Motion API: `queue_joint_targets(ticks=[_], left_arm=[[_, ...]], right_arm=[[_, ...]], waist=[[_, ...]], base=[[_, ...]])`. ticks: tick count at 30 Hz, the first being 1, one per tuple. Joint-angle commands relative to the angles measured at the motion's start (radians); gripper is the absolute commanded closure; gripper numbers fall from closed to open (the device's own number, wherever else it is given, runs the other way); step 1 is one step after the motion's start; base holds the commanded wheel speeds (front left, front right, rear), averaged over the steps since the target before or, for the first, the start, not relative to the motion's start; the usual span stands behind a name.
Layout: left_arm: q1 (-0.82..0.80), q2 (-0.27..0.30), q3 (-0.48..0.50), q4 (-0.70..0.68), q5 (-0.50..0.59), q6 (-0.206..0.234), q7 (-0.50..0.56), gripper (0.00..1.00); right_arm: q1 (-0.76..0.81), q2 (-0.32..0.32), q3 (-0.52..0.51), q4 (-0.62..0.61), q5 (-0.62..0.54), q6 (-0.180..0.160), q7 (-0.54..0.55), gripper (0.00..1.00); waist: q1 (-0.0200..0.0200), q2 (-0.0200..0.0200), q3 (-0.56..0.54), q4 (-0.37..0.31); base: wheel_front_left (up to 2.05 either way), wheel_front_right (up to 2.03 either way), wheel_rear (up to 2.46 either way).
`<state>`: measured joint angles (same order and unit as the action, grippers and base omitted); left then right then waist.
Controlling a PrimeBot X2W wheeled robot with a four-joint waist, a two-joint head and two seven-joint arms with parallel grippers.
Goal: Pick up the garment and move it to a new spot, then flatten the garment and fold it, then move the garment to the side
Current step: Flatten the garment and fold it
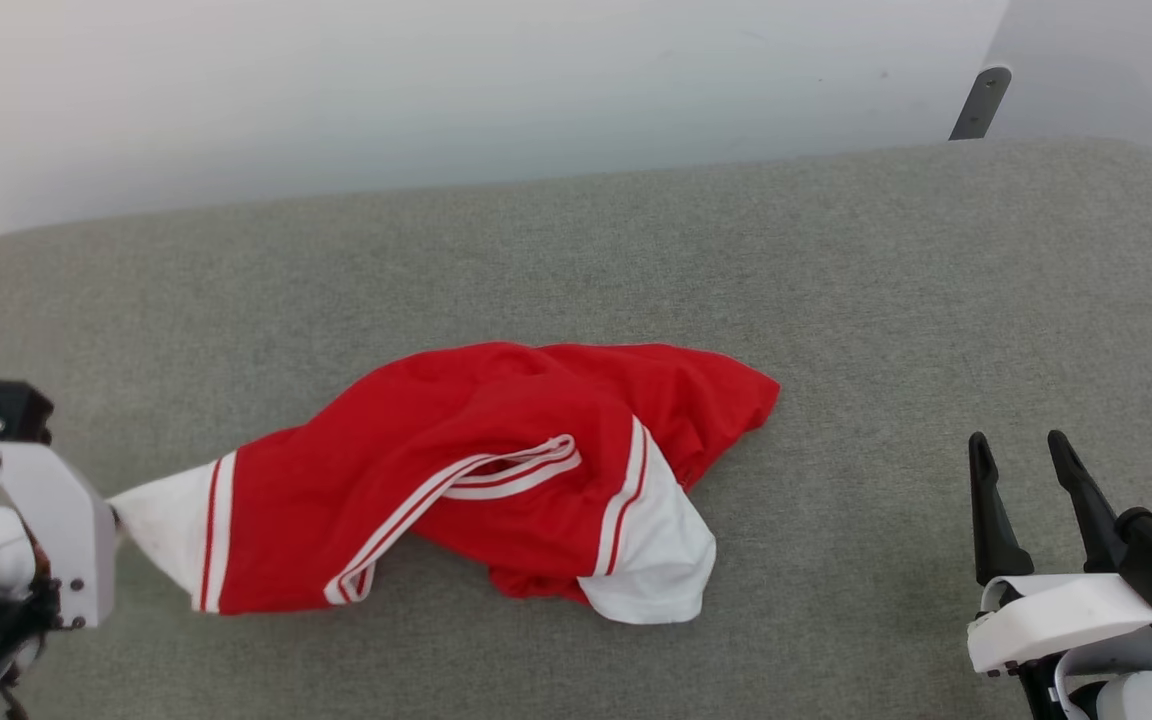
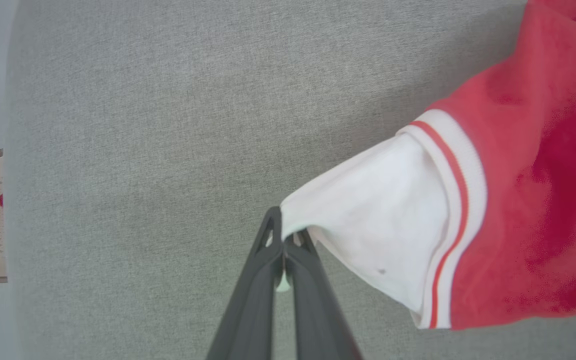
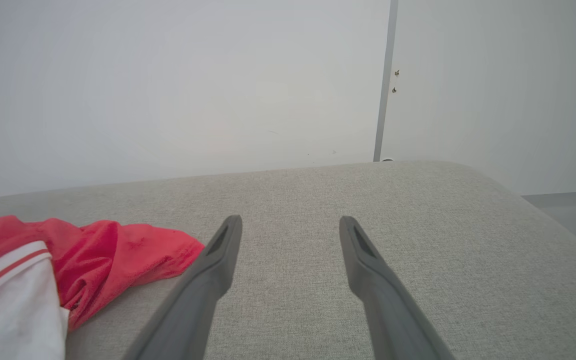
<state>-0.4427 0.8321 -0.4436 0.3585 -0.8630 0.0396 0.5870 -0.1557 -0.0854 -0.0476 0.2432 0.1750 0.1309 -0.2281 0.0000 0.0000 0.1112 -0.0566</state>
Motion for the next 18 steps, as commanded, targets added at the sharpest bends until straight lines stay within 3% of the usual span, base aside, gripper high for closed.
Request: queue_joint_targets(ticks=[1,10,11,12,13,14,18], left_arm=[[0.009,0.001,0.002,0.007,0.003,0.001,-0.008,1.00],[0.017,-0.049,-0.021,0.147,0.022,-0.033,-0.101,1.00],[0.016,-0.057,-0.023,0.162,0.020,-0.038,-0.105,0.94],[0.012,-0.063,-0.024,0.175,0.019,-0.042,-0.112,0.71],[0.008,-0.071,-0.021,0.189,0.013,-0.047,-0.121,0.45],[0.006,-0.080,-0.018,0.199,0.007,-0.050,-0.128,0.00],[0.002,-0.093,-0.020,0.218,0.003,-0.069,-0.149,0.00]], right_arm=[[0.004,-0.002,0.004,-0.005,0.002,0.000,0.002,0.00],[0.009,-0.008,0.011,-0.012,0.004,0.000,0.014,0.00],[0.011,-0.008,0.013,-0.012,0.003,0.000,0.016,0.00],[0.014,-0.008,0.015,-0.014,0.002,0.000,0.019,0.00],[0.017,-0.009,0.016,-0.015,0.001,0.000,0.022,0.00],[0.020,-0.012,0.015,-0.014,0.002,0.000,0.023,0.00],[0.027,-0.023,0.031,-0.017,0.007,0.000,0.035,0.00]], waist=[[0.0000,0.0000,0.001,-0.001],[0.0000,0.0000,0.003,-0.003],[0.0000,0.0000,0.001,-0.002],[0.0000,0.0000,-0.001,0.000],[0.0000,0.0000,-0.005,0.002],[0.0000,0.0000,-0.008,0.005],[0.0000,0.0000,-0.029,0.020]], base=[[0.00,0.00,0.00],[0.00,0.00,0.00],[0.00,0.00,0.00],[0.00,0.00,0.00],[0.00,0.00,0.00],[0.00,0.00,0.00],[0.00,0.00,0.00]])
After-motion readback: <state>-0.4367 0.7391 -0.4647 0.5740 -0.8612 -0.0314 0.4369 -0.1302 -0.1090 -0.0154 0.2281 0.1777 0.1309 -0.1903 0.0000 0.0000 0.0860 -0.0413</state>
